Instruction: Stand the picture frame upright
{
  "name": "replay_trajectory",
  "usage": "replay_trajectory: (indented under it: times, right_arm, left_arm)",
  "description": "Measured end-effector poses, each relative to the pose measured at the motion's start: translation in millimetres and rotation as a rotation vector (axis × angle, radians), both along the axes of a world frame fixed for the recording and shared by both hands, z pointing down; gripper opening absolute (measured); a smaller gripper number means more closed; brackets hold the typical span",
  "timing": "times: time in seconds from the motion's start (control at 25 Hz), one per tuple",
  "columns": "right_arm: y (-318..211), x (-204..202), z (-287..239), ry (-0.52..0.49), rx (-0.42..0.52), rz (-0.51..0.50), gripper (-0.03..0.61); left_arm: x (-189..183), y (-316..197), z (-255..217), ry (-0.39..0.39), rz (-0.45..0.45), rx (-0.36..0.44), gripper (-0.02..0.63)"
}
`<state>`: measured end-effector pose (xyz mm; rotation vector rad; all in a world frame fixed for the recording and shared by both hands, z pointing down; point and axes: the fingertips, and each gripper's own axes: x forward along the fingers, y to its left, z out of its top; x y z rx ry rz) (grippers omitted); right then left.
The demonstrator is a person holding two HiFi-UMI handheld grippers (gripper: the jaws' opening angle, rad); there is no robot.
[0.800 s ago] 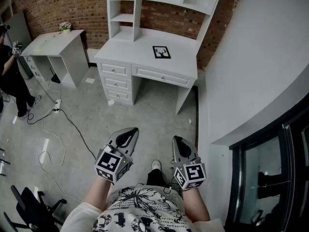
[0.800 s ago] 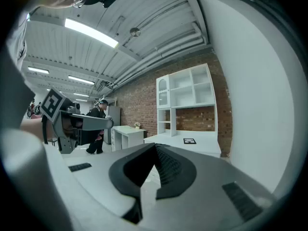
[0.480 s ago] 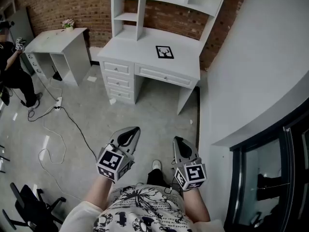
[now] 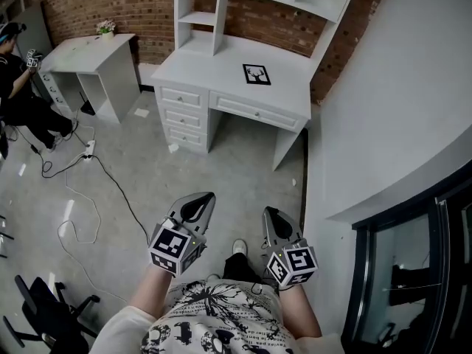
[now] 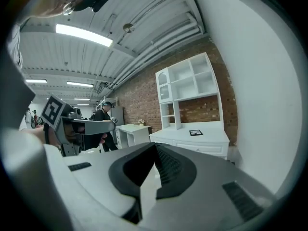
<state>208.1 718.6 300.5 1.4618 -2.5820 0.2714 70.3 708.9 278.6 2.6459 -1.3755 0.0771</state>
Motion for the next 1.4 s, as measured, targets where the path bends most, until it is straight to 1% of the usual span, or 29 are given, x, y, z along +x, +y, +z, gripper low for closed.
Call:
replay_trajectory:
  times: [0.08, 0.24, 0.4, 0.56, 0.8, 1.08, 1.2, 1.4]
  right_arm:
    - [-3, -7, 5, -0.013, -0.017, -0.015, 0.003]
    - [-16, -11, 13, 0.002, -0.022, -0.038, 0.003]
    - [-41, -6, 18, 0.029, -0.019, -0.05, 0.003]
    - [-78, 0, 31, 0.031, -0.043, -0.052, 0.003]
    - [-153, 8, 40, 0.029, -0.06, -0.087, 0.003]
    - [-260, 31, 46, 0.025, -0.096, -0.108, 0.003]
    - [-308, 43, 53, 0.038, -0.116, -0.112, 0.003]
    - [-379, 61, 69, 0.064, -0.141, -0.117, 0.003]
  left_arm:
    - [-4, -3, 5, 0.003, -0.004, -0.011, 0.008]
    - [-7, -17, 12, 0.006, -0.021, -0.02, 0.008]
    - [-6, -42, 16, 0.007, -0.04, -0.023, 0.008]
    - [-2, -75, 25, 0.002, -0.05, -0.039, 0.008]
    - [6, -145, 33, -0.01, -0.072, -0.061, 0.008]
    - [27, -251, 37, -0.008, -0.098, -0.093, 0.008]
    - [39, -296, 40, -0.015, -0.093, -0.101, 0.008]
    - [52, -365, 54, -0.025, -0.114, -0.129, 0.008]
